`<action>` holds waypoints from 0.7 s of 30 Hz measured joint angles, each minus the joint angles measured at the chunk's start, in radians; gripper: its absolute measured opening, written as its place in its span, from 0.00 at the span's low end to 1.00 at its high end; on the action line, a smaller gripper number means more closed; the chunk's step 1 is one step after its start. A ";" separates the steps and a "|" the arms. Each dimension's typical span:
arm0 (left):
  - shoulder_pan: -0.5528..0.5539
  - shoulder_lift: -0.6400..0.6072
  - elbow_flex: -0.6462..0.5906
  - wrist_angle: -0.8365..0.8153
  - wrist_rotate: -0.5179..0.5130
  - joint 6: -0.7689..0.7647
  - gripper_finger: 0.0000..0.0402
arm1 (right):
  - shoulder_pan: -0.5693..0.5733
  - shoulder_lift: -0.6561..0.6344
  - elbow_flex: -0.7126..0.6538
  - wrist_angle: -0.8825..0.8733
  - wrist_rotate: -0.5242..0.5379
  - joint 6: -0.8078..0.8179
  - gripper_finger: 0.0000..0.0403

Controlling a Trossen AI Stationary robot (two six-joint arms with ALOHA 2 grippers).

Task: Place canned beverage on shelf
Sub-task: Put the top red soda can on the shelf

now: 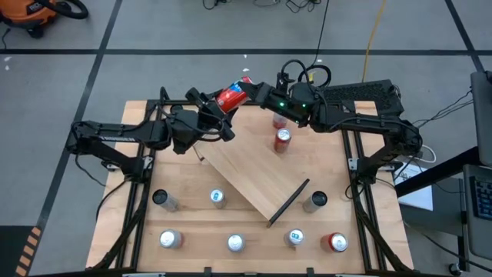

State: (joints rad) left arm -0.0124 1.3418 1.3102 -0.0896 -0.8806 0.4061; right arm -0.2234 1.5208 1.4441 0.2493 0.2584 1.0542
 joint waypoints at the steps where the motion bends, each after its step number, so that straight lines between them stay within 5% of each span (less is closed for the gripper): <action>1: 0.000 0.000 0.000 0.000 0.000 0.000 0.72 | 0.000 0.000 0.000 0.000 0.000 0.000 0.87; 12: 0.000 -0.001 0.000 -0.003 -0.002 -0.002 0.72 | 0.000 0.000 0.000 -0.002 0.003 -0.015 0.67; 21: -0.010 -0.001 -0.001 -0.003 -0.003 -0.035 0.81 | 0.000 0.000 0.000 0.000 0.002 -0.042 0.70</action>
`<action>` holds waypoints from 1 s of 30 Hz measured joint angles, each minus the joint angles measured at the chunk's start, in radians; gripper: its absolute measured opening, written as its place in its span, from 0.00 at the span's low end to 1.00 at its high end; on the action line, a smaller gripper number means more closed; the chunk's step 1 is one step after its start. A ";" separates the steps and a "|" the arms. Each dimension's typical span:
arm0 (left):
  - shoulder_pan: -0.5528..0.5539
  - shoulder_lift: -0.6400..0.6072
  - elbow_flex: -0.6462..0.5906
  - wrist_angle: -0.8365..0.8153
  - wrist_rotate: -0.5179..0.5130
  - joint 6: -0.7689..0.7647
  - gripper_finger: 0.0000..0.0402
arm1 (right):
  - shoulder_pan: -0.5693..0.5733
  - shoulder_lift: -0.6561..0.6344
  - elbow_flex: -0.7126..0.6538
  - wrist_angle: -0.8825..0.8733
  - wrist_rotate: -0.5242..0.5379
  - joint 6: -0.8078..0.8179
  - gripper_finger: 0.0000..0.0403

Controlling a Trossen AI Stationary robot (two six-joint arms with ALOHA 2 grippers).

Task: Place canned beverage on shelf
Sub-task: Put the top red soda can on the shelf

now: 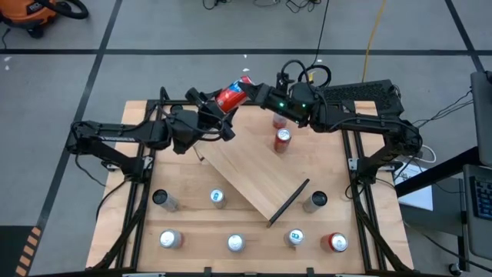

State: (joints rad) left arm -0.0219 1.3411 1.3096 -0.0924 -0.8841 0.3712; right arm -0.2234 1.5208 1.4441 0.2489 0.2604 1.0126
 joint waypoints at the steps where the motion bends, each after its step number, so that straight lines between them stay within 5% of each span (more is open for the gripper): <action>1: -0.003 0.000 0.000 0.003 0.000 -0.022 0.84 | 0.000 0.000 0.000 0.000 0.000 -0.008 0.70; 7: -0.036 -0.003 0.000 0.011 0.006 -0.106 0.98 | -0.014 0.002 0.000 0.002 -0.049 -0.041 0.70; 13: -0.081 -0.011 0.000 0.004 -0.044 -0.157 0.99 | -0.036 0.002 0.000 0.017 -0.116 -0.071 0.69; 30: -0.183 -0.237 0.001 -0.089 -0.073 -0.480 0.99 | -0.112 -0.063 0.000 0.018 -0.583 -0.329 0.69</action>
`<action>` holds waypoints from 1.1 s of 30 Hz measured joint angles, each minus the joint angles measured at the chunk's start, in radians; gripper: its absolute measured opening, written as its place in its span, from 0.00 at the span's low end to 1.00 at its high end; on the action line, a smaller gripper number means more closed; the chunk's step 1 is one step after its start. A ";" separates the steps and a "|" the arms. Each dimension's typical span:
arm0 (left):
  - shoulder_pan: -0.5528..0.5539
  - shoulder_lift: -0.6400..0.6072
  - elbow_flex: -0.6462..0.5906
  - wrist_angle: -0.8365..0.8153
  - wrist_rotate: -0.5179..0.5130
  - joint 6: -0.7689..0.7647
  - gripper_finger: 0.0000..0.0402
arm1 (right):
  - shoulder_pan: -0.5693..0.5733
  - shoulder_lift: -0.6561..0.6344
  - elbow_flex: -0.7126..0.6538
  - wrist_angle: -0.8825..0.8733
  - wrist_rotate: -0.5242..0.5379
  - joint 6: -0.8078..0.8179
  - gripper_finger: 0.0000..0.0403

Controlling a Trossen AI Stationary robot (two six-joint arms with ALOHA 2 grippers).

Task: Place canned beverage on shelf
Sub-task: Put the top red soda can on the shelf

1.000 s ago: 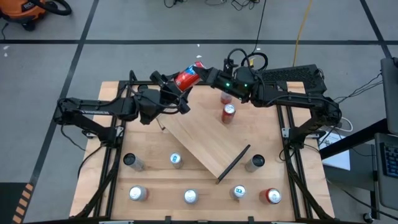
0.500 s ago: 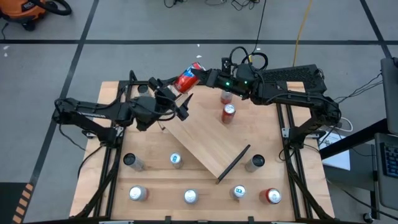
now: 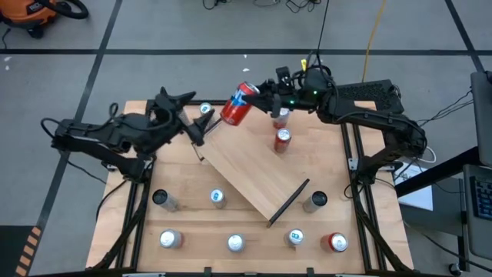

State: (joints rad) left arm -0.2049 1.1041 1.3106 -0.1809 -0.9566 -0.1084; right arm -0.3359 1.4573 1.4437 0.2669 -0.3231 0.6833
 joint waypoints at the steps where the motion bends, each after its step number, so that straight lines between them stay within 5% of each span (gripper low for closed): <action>1: -0.001 -0.010 0.000 -0.017 -0.001 -0.021 0.99 | 0.000 -0.005 0.000 -0.003 -0.016 -0.019 0.69; 23: -0.040 -0.038 0.000 -0.263 0.014 -0.270 0.99 | 0.062 -0.234 0.000 -0.512 -0.048 -0.278 0.69; 33: -0.040 -0.038 0.000 -0.295 0.137 -0.405 0.99 | 0.127 -0.290 0.000 -0.648 -0.047 -0.291 0.69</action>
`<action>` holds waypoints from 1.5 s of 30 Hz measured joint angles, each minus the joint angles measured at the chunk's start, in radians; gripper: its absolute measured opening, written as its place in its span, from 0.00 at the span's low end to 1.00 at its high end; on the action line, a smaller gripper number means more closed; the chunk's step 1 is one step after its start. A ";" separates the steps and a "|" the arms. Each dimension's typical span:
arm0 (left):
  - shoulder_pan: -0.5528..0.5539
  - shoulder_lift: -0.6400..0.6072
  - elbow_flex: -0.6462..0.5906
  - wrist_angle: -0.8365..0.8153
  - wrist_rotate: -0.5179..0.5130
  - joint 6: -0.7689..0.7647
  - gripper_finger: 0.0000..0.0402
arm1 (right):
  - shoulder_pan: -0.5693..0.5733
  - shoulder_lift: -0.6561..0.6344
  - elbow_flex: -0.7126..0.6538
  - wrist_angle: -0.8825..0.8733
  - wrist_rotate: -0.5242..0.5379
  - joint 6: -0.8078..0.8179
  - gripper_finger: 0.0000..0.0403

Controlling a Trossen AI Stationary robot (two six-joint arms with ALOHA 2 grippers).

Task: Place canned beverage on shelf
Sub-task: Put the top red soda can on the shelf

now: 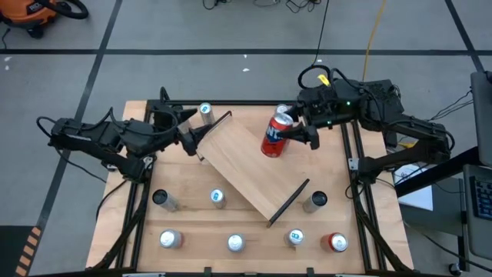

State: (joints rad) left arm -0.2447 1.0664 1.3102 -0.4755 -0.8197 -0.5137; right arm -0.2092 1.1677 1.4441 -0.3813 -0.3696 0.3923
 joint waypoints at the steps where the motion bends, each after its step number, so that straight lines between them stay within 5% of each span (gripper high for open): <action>1: 0.000 0.000 0.000 0.000 0.004 -0.004 0.99 | 0.006 -0.002 0.000 -0.012 0.000 -0.010 0.69; 14: 0.000 0.000 0.000 0.003 0.018 -0.208 0.99 | 0.071 -0.002 0.000 -0.081 -0.036 -0.127 0.69; 37: 0.000 0.106 -0.001 0.024 0.110 -0.267 0.99 | 0.185 -0.020 0.000 -0.277 -0.020 -0.303 0.69; 45: 0.000 0.134 -0.001 0.022 0.110 -0.289 0.99 | 0.185 -0.021 -0.132 -0.161 -0.020 -0.323 0.69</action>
State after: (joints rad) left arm -0.2447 1.2007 1.3094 -0.4538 -0.7097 -0.8030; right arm -0.0242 1.1469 1.3124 -0.5422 -0.3899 0.0697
